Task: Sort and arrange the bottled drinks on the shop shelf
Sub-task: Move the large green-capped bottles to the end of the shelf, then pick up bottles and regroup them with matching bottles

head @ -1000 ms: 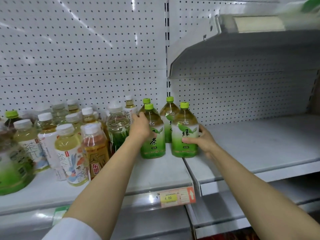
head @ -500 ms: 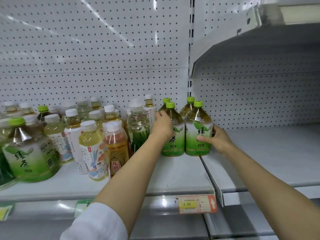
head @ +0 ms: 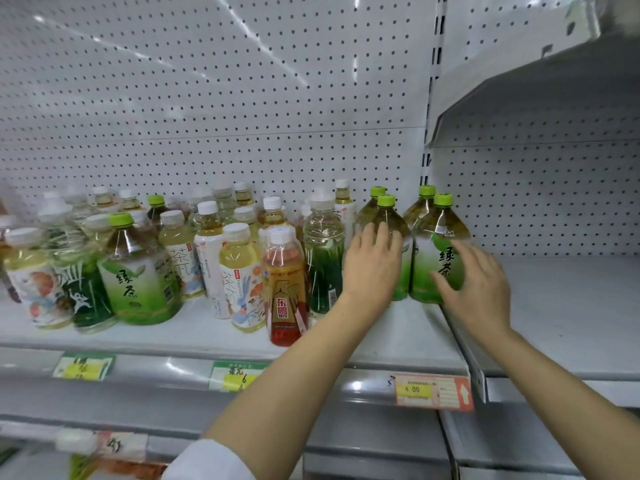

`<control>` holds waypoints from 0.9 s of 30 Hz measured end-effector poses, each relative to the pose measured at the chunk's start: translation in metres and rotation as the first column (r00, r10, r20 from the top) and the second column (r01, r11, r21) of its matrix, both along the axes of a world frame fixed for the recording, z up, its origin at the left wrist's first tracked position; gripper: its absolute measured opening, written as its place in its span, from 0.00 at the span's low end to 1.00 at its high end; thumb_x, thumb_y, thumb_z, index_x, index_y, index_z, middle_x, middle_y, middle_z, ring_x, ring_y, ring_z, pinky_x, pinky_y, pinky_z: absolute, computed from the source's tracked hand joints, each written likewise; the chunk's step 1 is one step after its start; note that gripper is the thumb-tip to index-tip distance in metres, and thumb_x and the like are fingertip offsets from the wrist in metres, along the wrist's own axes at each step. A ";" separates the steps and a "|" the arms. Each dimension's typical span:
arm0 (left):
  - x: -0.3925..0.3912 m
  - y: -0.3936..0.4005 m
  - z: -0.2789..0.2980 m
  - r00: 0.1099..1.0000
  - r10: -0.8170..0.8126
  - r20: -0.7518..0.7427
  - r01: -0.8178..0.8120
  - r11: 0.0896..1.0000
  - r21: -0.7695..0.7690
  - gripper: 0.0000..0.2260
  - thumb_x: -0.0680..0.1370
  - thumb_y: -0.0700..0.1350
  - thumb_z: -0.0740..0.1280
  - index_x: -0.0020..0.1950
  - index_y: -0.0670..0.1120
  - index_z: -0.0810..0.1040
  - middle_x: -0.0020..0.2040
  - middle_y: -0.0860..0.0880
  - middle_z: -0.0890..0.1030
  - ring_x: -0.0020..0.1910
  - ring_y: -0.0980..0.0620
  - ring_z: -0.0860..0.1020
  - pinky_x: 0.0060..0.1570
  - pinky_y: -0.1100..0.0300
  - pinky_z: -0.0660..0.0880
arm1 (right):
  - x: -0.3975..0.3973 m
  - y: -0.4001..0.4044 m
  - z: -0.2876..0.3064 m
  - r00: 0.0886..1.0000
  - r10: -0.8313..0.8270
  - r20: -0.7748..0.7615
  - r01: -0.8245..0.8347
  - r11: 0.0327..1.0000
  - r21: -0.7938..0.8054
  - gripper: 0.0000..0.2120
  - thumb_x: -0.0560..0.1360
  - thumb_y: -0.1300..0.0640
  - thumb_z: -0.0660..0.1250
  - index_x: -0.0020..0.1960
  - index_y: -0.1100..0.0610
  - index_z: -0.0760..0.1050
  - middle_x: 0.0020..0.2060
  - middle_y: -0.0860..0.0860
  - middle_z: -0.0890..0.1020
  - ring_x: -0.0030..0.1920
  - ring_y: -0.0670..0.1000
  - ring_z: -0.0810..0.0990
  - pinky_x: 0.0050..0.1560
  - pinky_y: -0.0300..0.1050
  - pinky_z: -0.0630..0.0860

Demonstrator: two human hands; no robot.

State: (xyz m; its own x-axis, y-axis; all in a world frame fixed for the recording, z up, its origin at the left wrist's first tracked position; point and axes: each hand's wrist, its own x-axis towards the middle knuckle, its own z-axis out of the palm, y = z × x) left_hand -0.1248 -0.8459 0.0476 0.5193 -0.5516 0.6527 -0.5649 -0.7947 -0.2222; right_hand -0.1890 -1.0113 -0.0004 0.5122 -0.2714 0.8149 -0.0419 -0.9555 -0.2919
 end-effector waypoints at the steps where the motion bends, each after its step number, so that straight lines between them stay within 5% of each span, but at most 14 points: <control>1: -0.004 0.007 -0.003 0.999 -0.011 0.031 0.011 1.000 -0.006 0.20 0.77 0.43 0.68 0.69 0.43 0.73 0.66 0.42 0.76 0.67 0.41 0.73 0.65 0.50 0.72 | -0.004 0.007 -0.001 1.000 0.007 -0.014 -0.008 1.000 -0.029 0.27 0.72 0.53 0.75 0.67 0.60 0.74 0.60 0.58 0.80 0.59 0.60 0.77 0.59 0.55 0.72; 8: -0.036 0.083 -0.023 0.992 -0.064 0.108 0.074 0.993 -0.089 0.11 0.71 0.48 0.75 0.49 0.46 0.79 0.45 0.48 0.81 0.42 0.47 0.79 0.41 0.55 0.75 | -0.030 0.059 -0.003 0.991 0.136 0.018 -0.132 0.981 -0.139 0.20 0.75 0.47 0.65 0.59 0.60 0.80 0.50 0.55 0.85 0.49 0.57 0.82 0.50 0.50 0.76; 18: -0.050 0.200 -0.042 0.991 -0.032 0.133 0.050 0.989 -0.138 0.05 0.73 0.45 0.71 0.48 0.46 0.79 0.45 0.48 0.81 0.42 0.46 0.77 0.38 0.55 0.70 | -0.041 0.160 -0.013 0.958 0.274 0.085 -0.250 0.942 -0.224 0.18 0.75 0.49 0.63 0.56 0.60 0.82 0.48 0.54 0.85 0.48 0.56 0.83 0.48 0.50 0.78; 27: -0.035 0.330 -0.056 0.996 0.012 0.087 -0.009 0.999 -0.040 0.14 0.67 0.48 0.78 0.47 0.45 0.80 0.42 0.47 0.80 0.39 0.44 0.78 0.36 0.54 0.71 | -0.024 0.289 -0.026 0.950 0.305 0.075 -0.286 0.939 -0.192 0.17 0.75 0.49 0.64 0.55 0.59 0.83 0.48 0.53 0.85 0.48 0.55 0.83 0.48 0.49 0.79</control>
